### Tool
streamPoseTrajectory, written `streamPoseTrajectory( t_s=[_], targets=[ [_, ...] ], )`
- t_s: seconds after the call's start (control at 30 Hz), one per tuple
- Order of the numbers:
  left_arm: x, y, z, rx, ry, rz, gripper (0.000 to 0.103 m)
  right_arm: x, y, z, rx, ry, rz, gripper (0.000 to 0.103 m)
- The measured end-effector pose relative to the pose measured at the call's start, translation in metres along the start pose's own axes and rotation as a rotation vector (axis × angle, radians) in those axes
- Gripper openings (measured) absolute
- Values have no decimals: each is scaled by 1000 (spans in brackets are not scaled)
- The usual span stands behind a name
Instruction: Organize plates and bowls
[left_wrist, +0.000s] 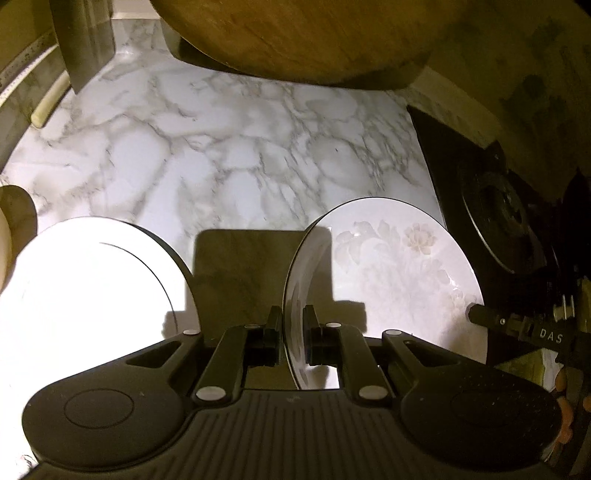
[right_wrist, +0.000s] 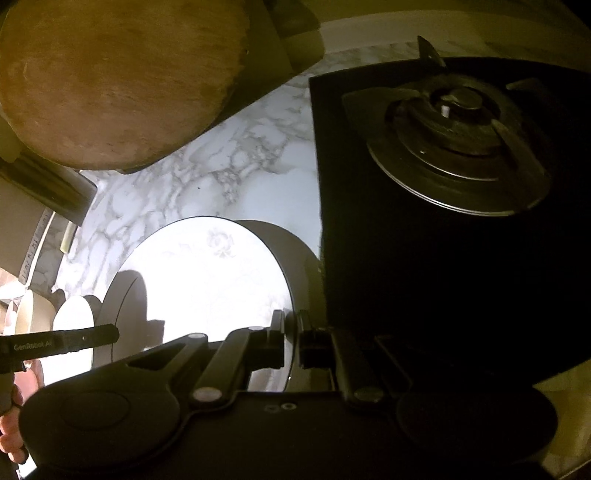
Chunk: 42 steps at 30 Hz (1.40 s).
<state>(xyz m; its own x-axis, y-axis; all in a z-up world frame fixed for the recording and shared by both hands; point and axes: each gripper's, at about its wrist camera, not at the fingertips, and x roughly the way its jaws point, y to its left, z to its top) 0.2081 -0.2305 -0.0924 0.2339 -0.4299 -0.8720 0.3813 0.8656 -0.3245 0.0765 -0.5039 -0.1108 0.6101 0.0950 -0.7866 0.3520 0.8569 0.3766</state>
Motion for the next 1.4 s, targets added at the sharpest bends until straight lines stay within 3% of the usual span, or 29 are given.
streamPoseTrajectory(
  t_s=[0.57, 0.73, 0.97, 1.4],
  targets=[
    [2, -5, -8, 14, 1, 17, 10, 3, -3, -1, -13, -3, -9, 6],
    [0, -3, -8, 12, -7, 25, 10, 2, -2, 1, -22, -13, -26, 19],
    [-9, -2, -10, 23, -29, 28, 10, -12, 3, 0, -45, -39, -18, 21],
    [-53, -2, -28, 74, -146, 44, 14, -48, 63, -19, -248, -153, 32, 36]
  ],
)
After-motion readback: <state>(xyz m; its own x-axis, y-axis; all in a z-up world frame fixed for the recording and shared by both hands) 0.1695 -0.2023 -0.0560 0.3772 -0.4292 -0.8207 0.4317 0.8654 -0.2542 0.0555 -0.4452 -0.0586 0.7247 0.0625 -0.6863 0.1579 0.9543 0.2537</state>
